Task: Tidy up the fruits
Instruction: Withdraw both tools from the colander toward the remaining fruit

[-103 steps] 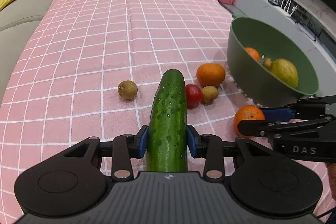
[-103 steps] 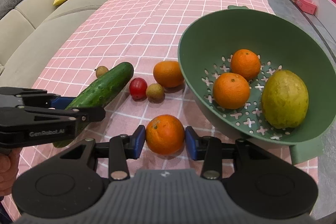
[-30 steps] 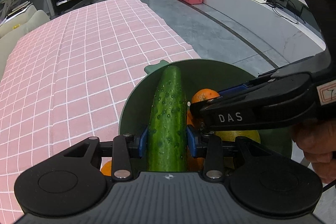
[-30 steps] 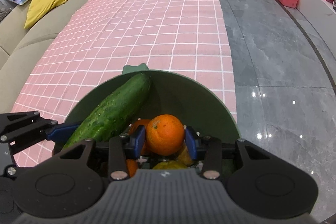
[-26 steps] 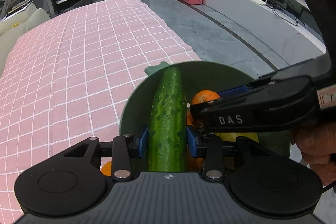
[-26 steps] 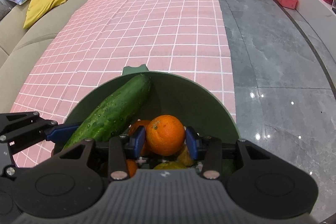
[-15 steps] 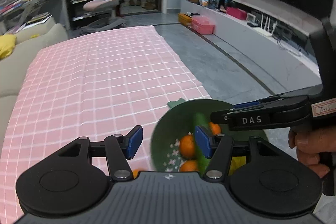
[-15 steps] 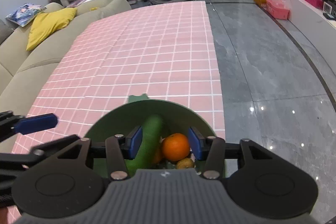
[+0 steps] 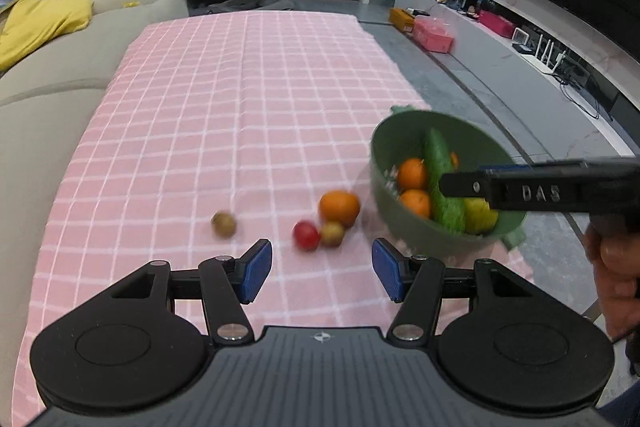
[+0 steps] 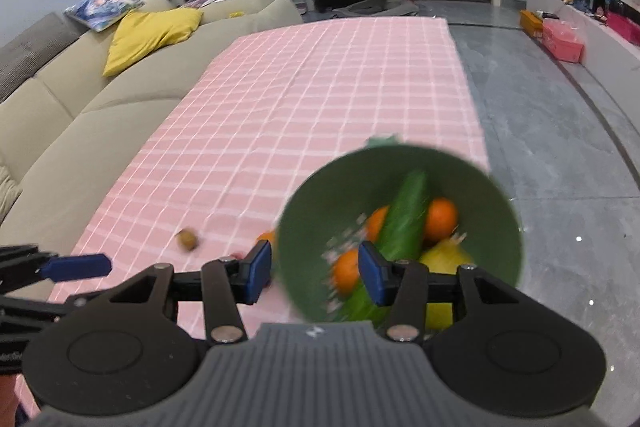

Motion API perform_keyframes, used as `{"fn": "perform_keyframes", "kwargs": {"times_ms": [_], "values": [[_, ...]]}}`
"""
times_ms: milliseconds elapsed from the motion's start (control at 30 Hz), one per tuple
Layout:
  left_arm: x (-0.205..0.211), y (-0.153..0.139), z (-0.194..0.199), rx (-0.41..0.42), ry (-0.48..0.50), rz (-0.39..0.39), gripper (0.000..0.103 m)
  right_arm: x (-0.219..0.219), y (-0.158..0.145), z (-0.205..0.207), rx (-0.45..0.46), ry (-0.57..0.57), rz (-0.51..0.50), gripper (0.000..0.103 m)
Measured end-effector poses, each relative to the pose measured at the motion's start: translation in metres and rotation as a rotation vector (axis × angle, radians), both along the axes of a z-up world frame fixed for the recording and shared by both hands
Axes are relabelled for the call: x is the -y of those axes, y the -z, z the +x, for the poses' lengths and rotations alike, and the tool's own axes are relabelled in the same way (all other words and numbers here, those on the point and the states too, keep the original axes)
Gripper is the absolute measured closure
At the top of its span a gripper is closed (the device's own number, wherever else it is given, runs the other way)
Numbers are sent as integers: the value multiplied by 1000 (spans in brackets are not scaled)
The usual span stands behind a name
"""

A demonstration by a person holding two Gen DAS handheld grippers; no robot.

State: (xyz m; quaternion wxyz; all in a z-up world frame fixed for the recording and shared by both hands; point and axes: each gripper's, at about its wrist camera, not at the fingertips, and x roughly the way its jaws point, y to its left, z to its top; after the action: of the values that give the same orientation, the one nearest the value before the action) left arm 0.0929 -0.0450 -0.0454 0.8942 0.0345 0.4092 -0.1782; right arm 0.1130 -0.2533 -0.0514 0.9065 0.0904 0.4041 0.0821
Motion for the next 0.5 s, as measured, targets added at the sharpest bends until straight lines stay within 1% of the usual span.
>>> {"fn": "perform_keyframes", "kwargs": {"times_ms": [133,233,333,400,500], "values": [[-23,6,-6,-17,-29,8,35,-30,7,-24,-23,-20,-1,57],[-38,10,-11,-22,-42,9,35,-49,14,-33,-26,-24,-17,57],[-51,16,-8,-26,-47,16,35,-61,23,-35,-9,-13,-43,57],[-57,20,-3,-35,-56,21,35,-68,34,-35,-20,0,-60,57],[-69,28,0,-45,-73,20,35,-72,47,-30,-35,15,-47,59]]}}
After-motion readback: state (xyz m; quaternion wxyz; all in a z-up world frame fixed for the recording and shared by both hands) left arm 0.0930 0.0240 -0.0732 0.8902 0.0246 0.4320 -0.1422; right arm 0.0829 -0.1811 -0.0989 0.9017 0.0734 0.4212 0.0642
